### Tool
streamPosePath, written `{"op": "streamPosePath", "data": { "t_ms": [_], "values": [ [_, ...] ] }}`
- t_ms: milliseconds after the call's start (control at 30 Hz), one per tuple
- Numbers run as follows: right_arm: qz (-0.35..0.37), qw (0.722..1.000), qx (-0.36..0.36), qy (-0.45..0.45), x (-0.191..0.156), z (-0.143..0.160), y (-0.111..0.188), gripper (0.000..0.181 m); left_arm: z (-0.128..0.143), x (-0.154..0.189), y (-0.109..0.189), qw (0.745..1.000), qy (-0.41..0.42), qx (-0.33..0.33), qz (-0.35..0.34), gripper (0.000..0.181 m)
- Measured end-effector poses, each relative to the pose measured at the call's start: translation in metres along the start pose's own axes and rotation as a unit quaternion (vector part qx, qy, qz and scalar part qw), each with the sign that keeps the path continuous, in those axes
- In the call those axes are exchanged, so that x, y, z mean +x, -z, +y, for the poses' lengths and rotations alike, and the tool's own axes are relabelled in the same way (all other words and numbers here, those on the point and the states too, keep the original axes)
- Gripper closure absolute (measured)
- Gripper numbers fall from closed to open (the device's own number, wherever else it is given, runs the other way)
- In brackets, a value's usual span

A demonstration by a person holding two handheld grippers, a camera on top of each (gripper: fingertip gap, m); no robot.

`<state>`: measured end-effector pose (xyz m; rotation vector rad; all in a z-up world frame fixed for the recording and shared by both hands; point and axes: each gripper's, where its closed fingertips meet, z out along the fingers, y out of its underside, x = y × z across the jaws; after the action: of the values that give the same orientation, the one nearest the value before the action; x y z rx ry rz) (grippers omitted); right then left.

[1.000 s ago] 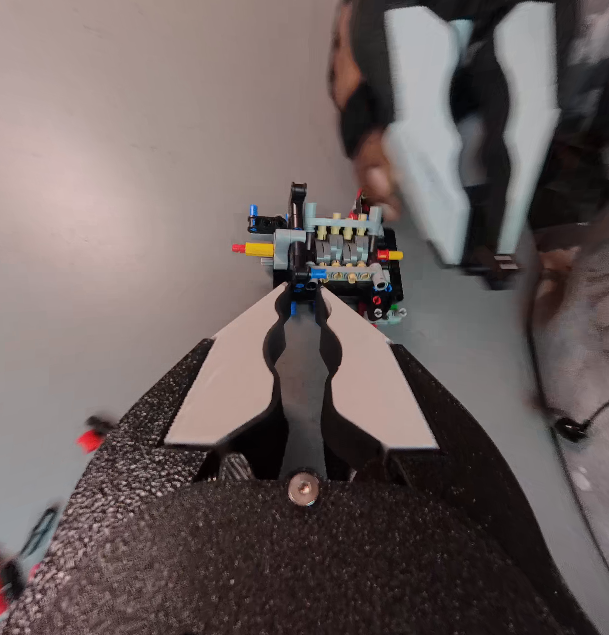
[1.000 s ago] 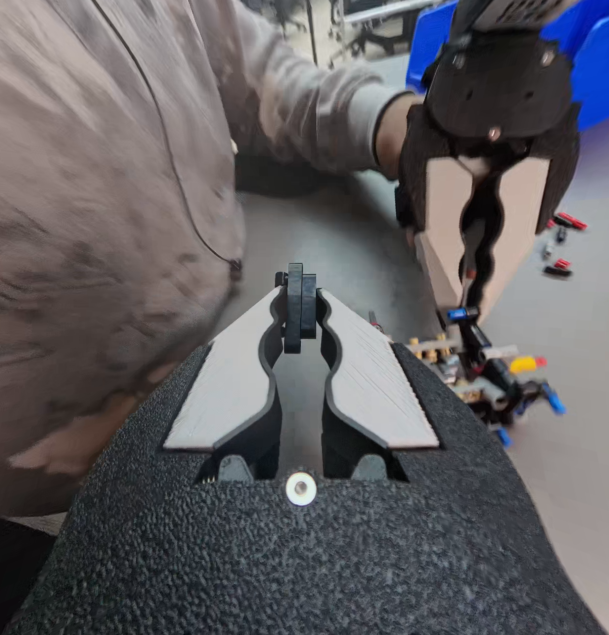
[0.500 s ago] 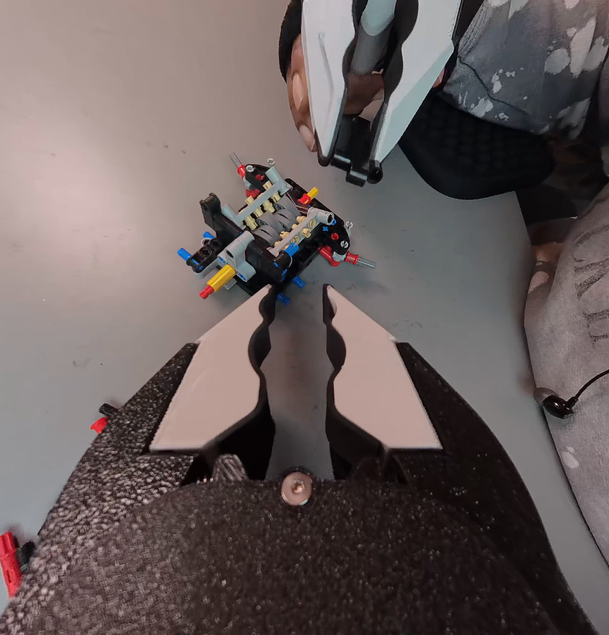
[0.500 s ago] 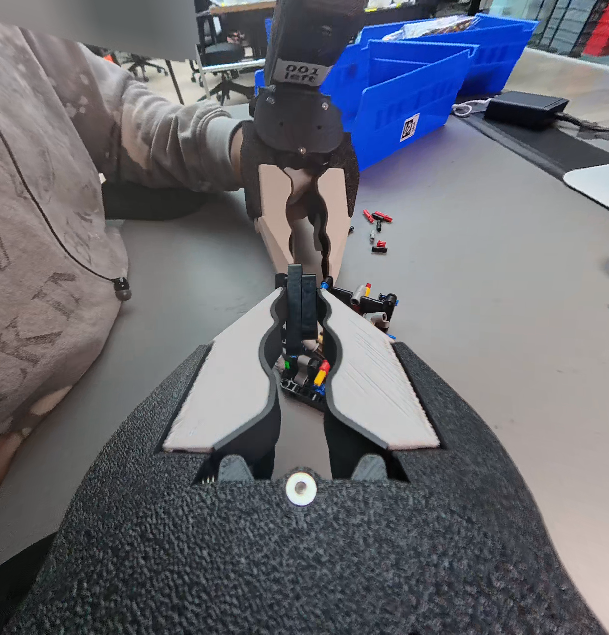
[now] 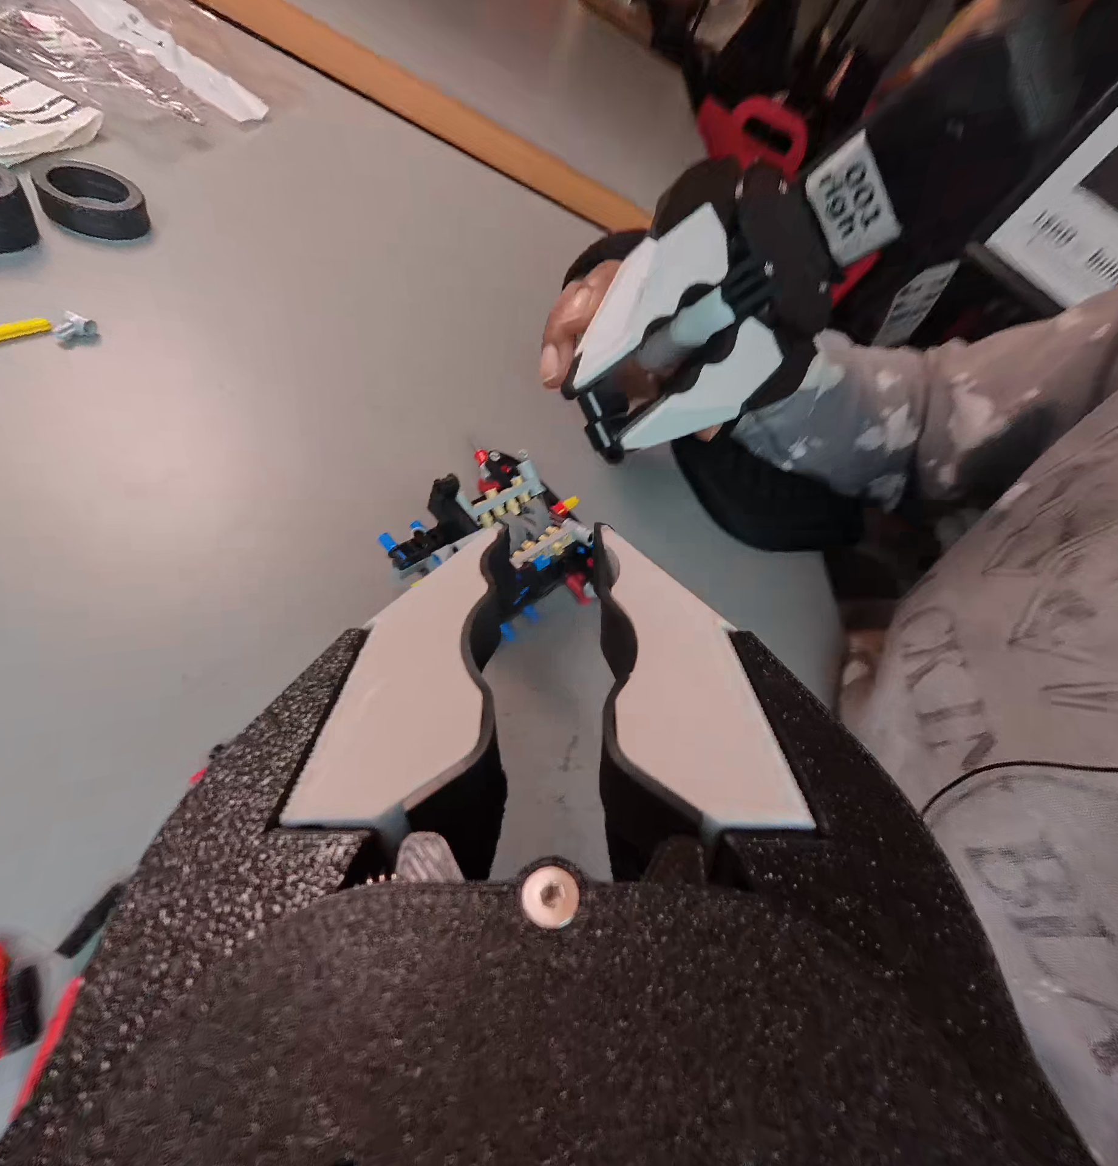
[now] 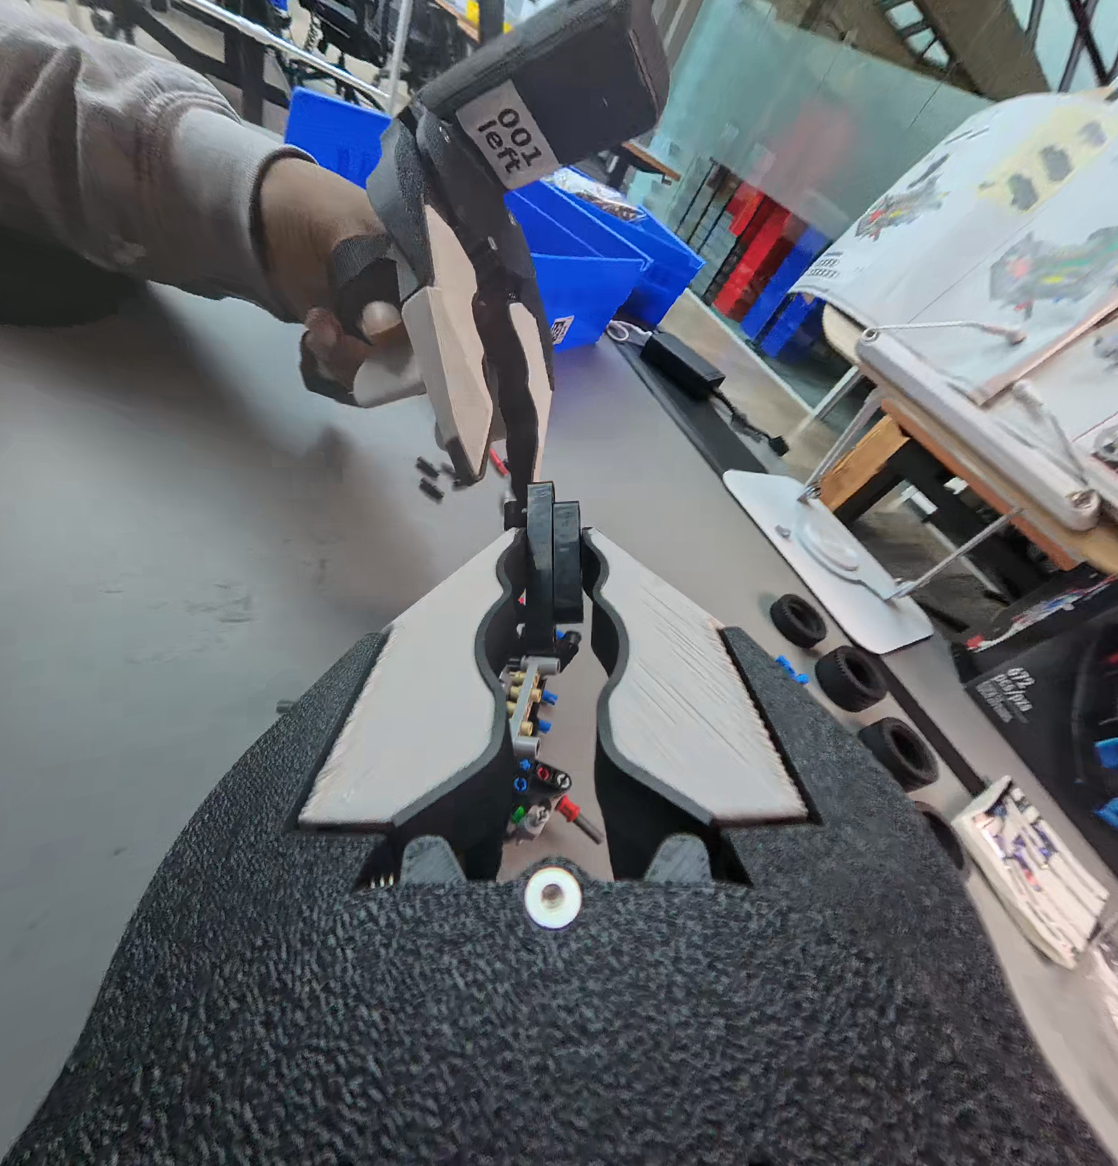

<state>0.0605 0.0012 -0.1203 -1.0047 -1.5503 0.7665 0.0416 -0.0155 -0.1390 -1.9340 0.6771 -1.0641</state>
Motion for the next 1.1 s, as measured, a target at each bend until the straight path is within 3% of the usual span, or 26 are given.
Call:
{"op": "streamPosePath", "data": {
  "t_ms": [33,233,400,467,600,700,867,1000,1100],
  "values": [
    [0.015,1.0,0.004,0.016,0.001,-0.005,-0.002,0.165,-0.006,0.006,0.002,0.999,0.028,0.018,0.021,0.154],
    [0.074,0.993,0.008,0.09,-0.003,-0.031,-0.013,0.165,-0.026,0.029,0.013,0.988,0.09,0.097,0.084,0.157],
    [0.088,0.99,0.008,0.11,-0.013,-0.043,-0.023,0.165,-0.025,0.033,0.023,0.99,0.062,0.108,0.059,0.174],
    [0.058,0.996,0.025,0.07,-0.019,-0.048,-0.025,0.163,-0.023,0.037,0.028,0.994,0.026,0.096,0.05,0.174],
    [-0.107,0.987,0.044,-0.115,-0.034,-0.055,-0.021,0.156,-0.009,0.037,0.036,0.992,-0.117,0.034,-0.02,0.174],
    [-0.174,0.976,0.012,-0.129,-0.043,-0.048,-0.022,0.156,-0.005,0.045,0.038,0.983,-0.181,0.009,-0.035,0.175],
    [-0.198,0.974,0.023,-0.108,-0.056,-0.05,-0.026,0.174,0.001,0.052,0.037,0.979,-0.201,0.001,-0.03,0.167],
    [-0.214,0.957,0.069,-0.182,-0.053,-0.056,-0.02,0.174,0.002,0.052,0.04,0.985,-0.168,0.025,-0.011,0.159],
    [-0.234,0.937,0.093,-0.243,-0.052,-0.06,-0.018,0.174,0.0,0.056,0.037,0.989,-0.139,0.048,0.018,0.168]
  ]
}}
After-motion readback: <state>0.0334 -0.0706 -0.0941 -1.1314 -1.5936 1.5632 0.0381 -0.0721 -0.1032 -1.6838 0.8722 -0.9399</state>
